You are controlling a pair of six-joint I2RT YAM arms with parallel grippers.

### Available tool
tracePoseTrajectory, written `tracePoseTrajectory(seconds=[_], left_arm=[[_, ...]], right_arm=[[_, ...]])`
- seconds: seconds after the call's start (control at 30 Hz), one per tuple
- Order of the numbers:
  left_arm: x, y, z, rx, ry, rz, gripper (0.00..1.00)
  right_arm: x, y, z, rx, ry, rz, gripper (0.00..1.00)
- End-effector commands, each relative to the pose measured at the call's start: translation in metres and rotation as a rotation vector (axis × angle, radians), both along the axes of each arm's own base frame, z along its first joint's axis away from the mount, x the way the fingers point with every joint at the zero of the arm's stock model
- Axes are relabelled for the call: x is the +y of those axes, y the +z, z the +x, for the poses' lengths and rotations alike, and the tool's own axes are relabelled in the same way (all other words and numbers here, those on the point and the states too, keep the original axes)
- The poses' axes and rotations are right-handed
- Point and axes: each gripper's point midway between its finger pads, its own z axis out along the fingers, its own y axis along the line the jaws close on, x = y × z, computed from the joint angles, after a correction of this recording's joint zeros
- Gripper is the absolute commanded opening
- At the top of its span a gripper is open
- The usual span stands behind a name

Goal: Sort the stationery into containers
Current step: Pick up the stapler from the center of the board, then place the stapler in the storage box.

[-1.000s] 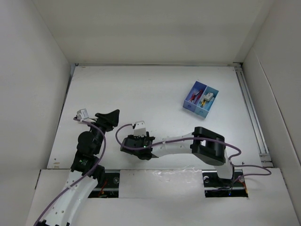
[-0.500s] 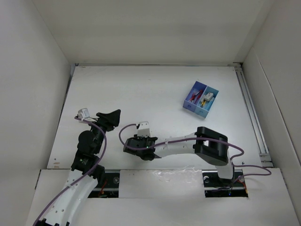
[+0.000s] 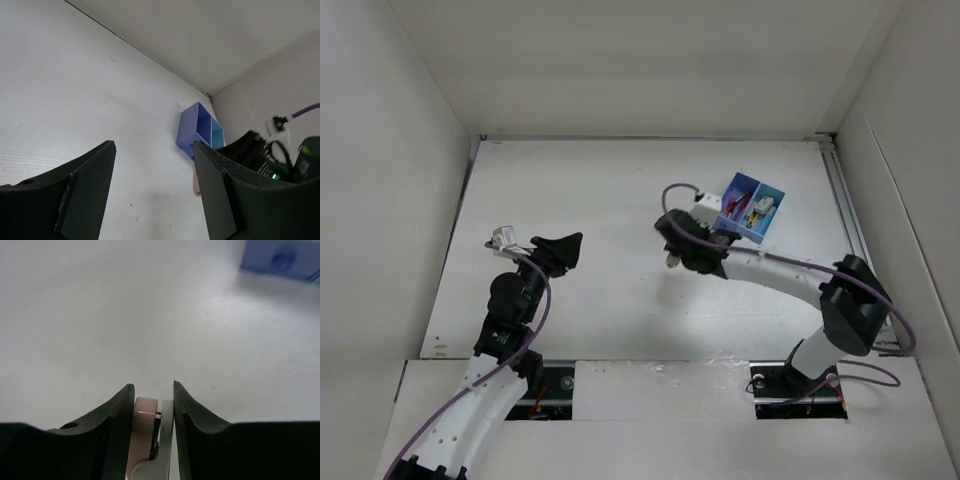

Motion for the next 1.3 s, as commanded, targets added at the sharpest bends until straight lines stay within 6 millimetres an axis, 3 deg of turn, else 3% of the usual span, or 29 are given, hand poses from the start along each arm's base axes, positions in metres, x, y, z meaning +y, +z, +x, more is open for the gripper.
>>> tracePoseTrajectory(seconds=[0.0, 0.07, 0.1, 0.17, 0.33, 0.47, 0.53, 0.73, 0.9, 1.03, 1.27], left_arm=[[-0.011, 0.015, 0.002, -0.054, -0.055, 0.0, 0.6], [-0.018, 0.017, 0.004, -0.045, -0.092, 0.014, 0.6], [-0.02, 0.016, 0.005, -0.044, -0.103, 0.014, 0.6], [-0.024, 0.007, 0.008, -0.015, -0.113, 0.023, 0.6], [-0.023, 0.015, 0.01, -0.029, -0.108, 0.028, 0.6], [-0.017, 0.016, 0.006, -0.048, -0.085, 0.022, 0.6], [-0.016, 0.012, 0.007, -0.039, -0.076, 0.025, 0.6], [-0.017, 0.004, 0.011, -0.012, -0.076, 0.032, 0.6], [-0.019, 0.011, 0.011, -0.032, -0.085, 0.027, 0.6], [-0.019, 0.011, 0.011, -0.032, -0.085, 0.027, 0.6], [-0.017, 0.009, 0.011, -0.025, -0.076, 0.038, 0.6]], right_arm=[[-0.038, 0.037, 0.036, -0.1, -0.107, 0.079, 0.15], [-0.063, 0.056, 0.052, -0.143, -0.178, 0.118, 0.15], [-0.085, 0.065, 0.067, -0.167, -0.234, 0.134, 0.15], [-0.107, 0.071, 0.079, -0.189, -0.284, 0.152, 0.15], [-0.167, 0.073, 0.109, -0.201, -0.419, 0.15, 0.15], [-0.195, 0.06, 0.123, -0.178, -0.465, 0.145, 0.15], [-0.2, 0.05, 0.128, -0.156, -0.457, 0.145, 0.15], [-0.218, 0.05, 0.141, -0.16, -0.498, 0.155, 0.15], [-0.245, 0.033, 0.147, -0.136, -0.575, 0.124, 0.15], [-0.263, 0.033, 0.163, -0.148, -0.626, 0.132, 0.15], [-0.275, 0.033, 0.184, -0.155, -0.67, 0.107, 0.15]])
